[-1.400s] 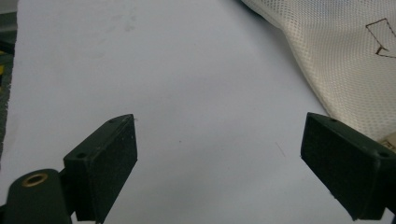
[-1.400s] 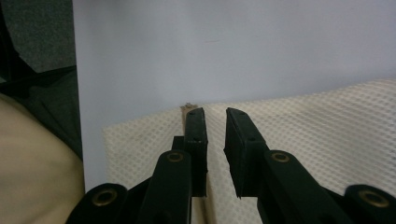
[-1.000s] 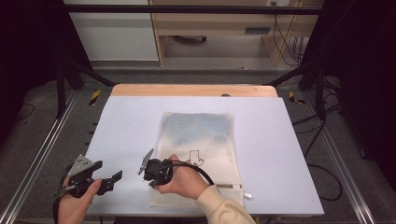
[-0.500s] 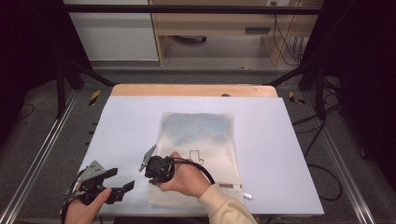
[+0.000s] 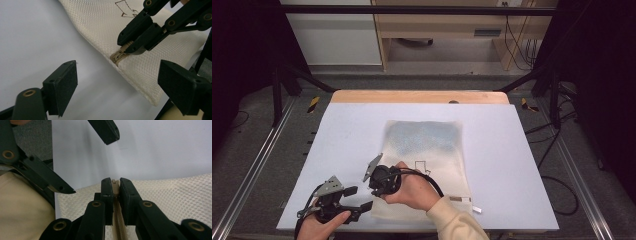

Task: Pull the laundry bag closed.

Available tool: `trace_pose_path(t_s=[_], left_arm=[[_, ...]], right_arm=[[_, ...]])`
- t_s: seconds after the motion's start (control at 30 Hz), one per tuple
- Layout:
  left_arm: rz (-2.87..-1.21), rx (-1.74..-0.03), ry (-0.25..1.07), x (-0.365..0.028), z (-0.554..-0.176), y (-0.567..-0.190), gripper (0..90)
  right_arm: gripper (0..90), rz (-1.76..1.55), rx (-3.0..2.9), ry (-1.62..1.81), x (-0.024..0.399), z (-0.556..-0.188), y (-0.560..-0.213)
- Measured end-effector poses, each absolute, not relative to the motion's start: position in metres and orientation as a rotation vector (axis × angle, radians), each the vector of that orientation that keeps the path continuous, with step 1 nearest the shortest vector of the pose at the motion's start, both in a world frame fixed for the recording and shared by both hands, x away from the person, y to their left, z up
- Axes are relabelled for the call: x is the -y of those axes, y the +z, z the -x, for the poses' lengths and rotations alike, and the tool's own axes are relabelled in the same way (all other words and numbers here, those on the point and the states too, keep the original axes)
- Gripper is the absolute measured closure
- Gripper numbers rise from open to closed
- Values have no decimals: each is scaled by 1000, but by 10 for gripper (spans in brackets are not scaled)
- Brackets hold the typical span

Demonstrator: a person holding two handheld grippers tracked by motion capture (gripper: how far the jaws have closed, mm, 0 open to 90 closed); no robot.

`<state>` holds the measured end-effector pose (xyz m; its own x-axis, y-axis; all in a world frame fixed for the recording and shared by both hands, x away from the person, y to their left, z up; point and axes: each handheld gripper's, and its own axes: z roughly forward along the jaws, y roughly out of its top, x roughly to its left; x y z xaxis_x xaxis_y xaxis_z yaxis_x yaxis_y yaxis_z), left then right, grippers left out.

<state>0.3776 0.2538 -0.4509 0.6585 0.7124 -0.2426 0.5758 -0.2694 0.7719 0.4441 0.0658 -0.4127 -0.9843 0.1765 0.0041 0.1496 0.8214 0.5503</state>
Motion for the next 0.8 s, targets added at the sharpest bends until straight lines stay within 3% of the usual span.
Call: trace_pose_path(t_s=[0.8], left_arm=[[-1948,-963,-25,-233,-394,-470,441]], right_arm=[[818,-267,-2934,930,-59,-445,-403]])
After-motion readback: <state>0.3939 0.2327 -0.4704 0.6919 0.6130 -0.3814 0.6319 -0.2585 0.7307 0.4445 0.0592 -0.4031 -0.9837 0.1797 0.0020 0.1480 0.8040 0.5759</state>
